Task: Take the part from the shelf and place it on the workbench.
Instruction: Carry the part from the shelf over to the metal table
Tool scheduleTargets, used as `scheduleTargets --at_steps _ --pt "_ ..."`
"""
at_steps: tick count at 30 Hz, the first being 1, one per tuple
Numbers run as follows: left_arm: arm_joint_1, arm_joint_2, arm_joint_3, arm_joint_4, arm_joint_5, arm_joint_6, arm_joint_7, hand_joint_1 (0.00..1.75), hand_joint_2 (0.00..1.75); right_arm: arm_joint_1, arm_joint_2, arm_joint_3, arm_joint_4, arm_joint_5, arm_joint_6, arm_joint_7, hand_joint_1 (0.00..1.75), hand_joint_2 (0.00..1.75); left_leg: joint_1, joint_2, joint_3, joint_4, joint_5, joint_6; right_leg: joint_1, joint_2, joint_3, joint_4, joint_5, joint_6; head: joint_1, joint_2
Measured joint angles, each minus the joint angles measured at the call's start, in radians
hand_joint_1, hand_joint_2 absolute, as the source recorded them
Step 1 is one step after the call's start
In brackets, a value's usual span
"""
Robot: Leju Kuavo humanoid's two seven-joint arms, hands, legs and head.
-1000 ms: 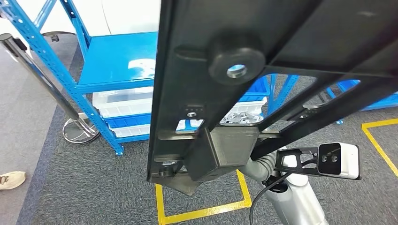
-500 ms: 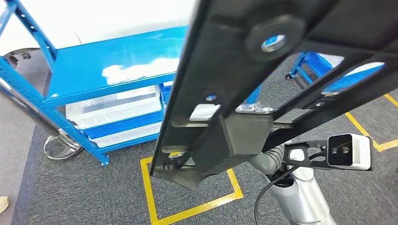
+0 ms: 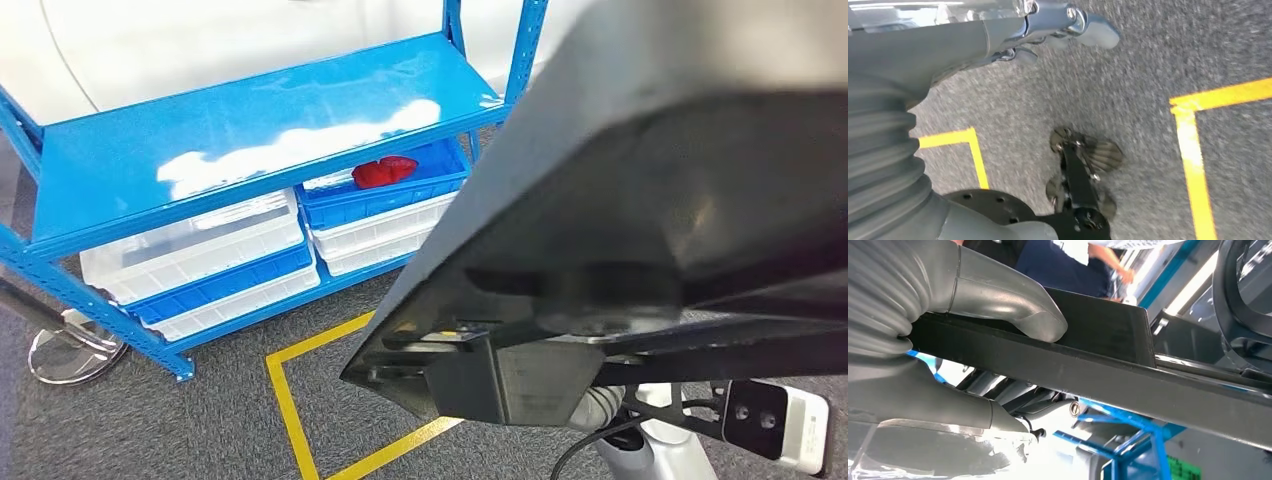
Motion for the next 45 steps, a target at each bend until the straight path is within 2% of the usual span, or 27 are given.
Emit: scheduleTargets --at_steps 2,3,5,7,8,10,11,13,15,16,17,18,19,20,22,24,26,28,30,32,33,35,37,39,41,43,45 --pt "0.002 0.000 0.000 0.000 -0.003 -0.001 0.028 0.00 1.75 0.022 -0.010 0.004 -0.008 0.002 -0.004 -0.004 1.75 1.75 -0.001 0.028 -0.003 0.003 -0.001 -0.001 -0.007 -0.013 -0.036 0.080 -0.021 0.009 0.000 0.000" --pt "0.001 0.000 0.000 0.000 -0.006 -0.001 0.043 0.00 1.75 0.031 -0.018 0.004 -0.013 0.001 -0.005 -0.005 1.75 1.75 -0.001 0.041 -0.003 0.005 -0.002 -0.002 -0.011 -0.019 -0.025 0.062 -0.005 0.012 0.000 0.000" --pt "-0.002 0.000 0.000 0.000 -0.014 -0.002 0.067 0.00 1.75 0.046 -0.033 -0.002 -0.023 -0.003 -0.008 -0.009 1.75 1.75 -0.002 0.064 -0.003 0.011 -0.007 -0.007 -0.015 -0.048 0.049 -0.068 0.051 0.014 0.001 0.000" --pt "-0.003 0.001 0.000 0.000 -0.020 0.000 0.085 0.00 1.75 0.064 -0.047 -0.017 -0.031 -0.011 -0.008 -0.020 1.75 1.75 -0.006 0.079 -0.001 0.017 -0.013 -0.019 -0.011 -0.080 0.107 -0.175 0.080 0.004 0.000 0.000" --pt "-0.004 0.001 0.000 0.000 -0.021 0.000 0.090 0.00 1.75 0.076 -0.054 -0.028 -0.034 -0.016 -0.003 -0.026 1.75 1.75 -0.007 0.087 0.000 0.018 -0.016 -0.025 -0.007 -0.086 0.115 -0.193 0.081 -0.003 0.000 0.000" --pt "-0.004 0.002 0.000 0.000 -0.022 0.001 0.090 0.00 1.75 0.105 -0.061 -0.055 -0.036 -0.022 0.017 -0.036 1.75 1.75 -0.008 0.101 0.005 0.015 -0.018 -0.039 -0.004 -0.067 0.112 -0.193 0.084 -0.018 -0.001 0.000" --pt "-0.005 0.003 0.000 0.000 -0.022 0.002 0.086 0.00 1.75 0.120 -0.063 -0.070 -0.038 -0.022 0.032 -0.039 1.75 1.75 -0.006 0.098 0.006 0.019 -0.024 -0.045 -0.005 -0.057 0.112 -0.196 0.086 -0.025 -0.001 0.000" --pt "-0.004 0.005 -0.001 0.000 -0.022 0.007 0.078 0.00 1.75 0.143 -0.060 -0.098 -0.042 -0.016 0.065 -0.040 1.75 1.75 -0.002 0.060 -0.015 0.077 -0.068 -0.052 -0.010 -0.038 0.112 -0.201 0.094 -0.037 -0.003 0.000" --pt "0.000 0.007 -0.001 0.000 -0.022 0.010 0.071 0.00 1.75 0.164 -0.050 -0.121 -0.043 -0.009 0.098 -0.041 1.75 1.75 -0.001 0.014 -0.073 0.212 -0.142 -0.053 -0.007 -0.018 0.109 -0.202 0.097 -0.044 -0.006 0.000" --pt "0.002 0.008 -0.001 0.000 -0.021 0.010 0.070 0.00 1.75 0.175 -0.043 -0.131 -0.043 -0.007 0.113 -0.041 1.75 1.75 -0.001 0.005 -0.102 0.277 -0.167 -0.053 -0.005 -0.005 0.107 -0.201 0.098 -0.046 -0.007 0.000" --pt "0.004 0.010 -0.001 0.000 -0.020 0.010 0.067 0.00 1.75 0.185 -0.035 -0.142 -0.043 -0.005 0.127 -0.041 1.75 1.75 -0.001 0.002 -0.118 0.310 -0.171 -0.052 -0.002 0.008 0.107 -0.201 0.098 -0.047 -0.007 0.000" --pt "0.005 0.012 -0.001 0.000 -0.018 0.010 0.064 0.00 1.75 0.193 -0.028 -0.154 -0.043 -0.004 0.141 -0.041 1.75 1.75 -0.001 0.000 -0.116 0.302 -0.155 -0.049 0.000 0.022 0.107 -0.200 0.098 -0.047 -0.007 0.000" --pt "0.005 0.015 0.000 0.000 -0.016 0.010 0.060 0.00 1.75 0.199 -0.019 -0.166 -0.043 -0.003 0.155 -0.041 1.75 1.75 -0.002 -0.005 -0.095 0.254 -0.121 -0.044 0.002 0.035 0.108 -0.199 0.099 -0.047 -0.007 0.000" --pt "0.005 0.018 0.000 0.000 -0.015 0.010 0.056 0.00 1.75 0.203 -0.010 -0.177 -0.043 -0.003 0.167 -0.041 1.75 1.75 -0.002 -0.020 -0.062 0.181 -0.081 -0.038 0.003 0.049 0.108 -0.197 0.099 -0.047 -0.007 0.000" --pt "0.004 0.026 0.000 0.000 -0.015 0.010 0.052 0.00 1.75 0.208 0.006 -0.196 -0.043 -0.002 0.181 -0.041 1.75 1.75 -0.002 -0.061 -0.008 0.060 -0.035 -0.029 0.005 0.072 0.105 -0.192 0.100 -0.041 -0.007 0.000" --pt "0.003 0.031 0.000 0.000 -0.015 0.011 0.051 0.00 1.75 0.214 0.017 -0.209 -0.043 -0.001 0.183 -0.041 1.75 1.75 -0.006 -0.074 0.005 0.026 -0.031 -0.025 0.000 0.093 0.098 -0.192 0.104 -0.028 -0.006 0.000" --pt "0.000 0.032 0.001 0.000 -0.014 0.011 0.050 0.00 1.75 0.220 0.022 -0.220 -0.044 0.000 0.183 -0.041 1.75 1.75 -0.007 -0.051 0.009 0.017 -0.023 -0.016 -0.003 0.105 0.093 -0.193 0.108 -0.015 -0.006 0.000" --pt "-0.002 0.033 0.001 0.000 -0.014 0.011 0.049 0.00 1.75 0.222 0.024 -0.230 -0.046 0.000 0.183 -0.041 1.75 1.75 -0.003 -0.026 0.014 0.003 -0.013 -0.004 -0.001 0.065 0.070 -0.149 0.079 -0.008 -0.002 0.000" --pt "0.000 0.034 0.001 0.000 -0.014 0.011 0.048 0.00 1.75 0.224 0.026 -0.236 -0.047 0.000 0.183 -0.042 1.75 1.75 -0.005 0.000 0.013 -0.002 -0.010 0.003 -0.003 0.006 0.011 -0.028 0.012 -0.002 0.002 0.000" --pt "0.003 0.035 0.002 0.000 -0.014 0.011 0.048 0.00 1.75 0.227 0.028 -0.239 -0.046 0.000 0.183 -0.042 1.75 1.75 -0.008 0.028 0.011 -0.001 -0.011 0.003 -0.007 -0.014 -0.040 0.082 -0.029 0.005 0.002 0.000" --pt "0.003 0.035 0.002 0.000 -0.014 0.011 0.048 0.00 1.75 0.229 0.029 -0.240 -0.046 0.000 0.183 -0.042 1.75 1.75 -0.008 0.041 0.010 0.000 -0.012 0.002 -0.009 -0.018 -0.038 0.085 -0.021 0.007 0.002 0.000" --pt "0.001 0.035 0.002 0.000 -0.014 0.010 0.048 0.00 1.75 0.230 0.030 -0.243 -0.046 0.000 0.183 -0.042 1.75 1.75 -0.008 0.065 0.011 0.004 -0.016 -0.003 -0.012 -0.038 0.027 -0.023 0.036 0.009 0.003 0.000" --pt "-0.001 0.035 0.002 0.000 -0.014 0.010 0.048 0.00 1.75 0.230 0.031 -0.245 -0.046 0.000 0.183 -0.042 1.75 1.75 -0.012 0.084 0.013 0.011 -0.023 -0.014 -0.007 -0.075 0.098 -0.151 0.074 -0.001 0.002 0.000" --pt "-0.001 0.035 0.003 0.000 -0.014 0.010 0.048 0.00 1.75 0.230 0.033 -0.246 -0.046 0.000 0.183 -0.042 1.75 1.75 -0.016 0.100 0.015 0.014 -0.028 -0.026 0.001 -0.083 0.113 -0.188 0.076 -0.017 0.001 0.000" --pt "-0.004 0.035 0.003 0.000 -0.014 0.010 0.046 0.00 1.75 0.231 0.036 -0.248 -0.047 0.001 0.185 -0.042 1.75 1.75 -0.013 0.113 0.018 0.014 -0.031 -0.039 0.001 -0.061 0.110 -0.191 0.080 -0.030 0.001 0.000" --pt "-0.006 0.036 0.003 0.000 -0.013 0.008 0.039 0.00 1.75 0.230 0.040 -0.249 -0.048 0.006 0.192 -0.042 1.75 1.75 -0.009 0.084 0.008 0.046 -0.059 -0.047 -0.002 -0.042 0.111 -0.198 0.086 -0.042 -0.002 0.000" --pt "-0.004 0.039 0.005 0.000 -0.012 0.000 0.028 0.00 1.75 0.230 0.052 -0.251 -0.049 0.016 0.203 -0.042 1.75 1.75 -0.007 0.033 -0.040 0.154 -0.122 -0.050 -0.001 -0.022 0.111 -0.201 0.090 -0.051 -0.005 0.000"
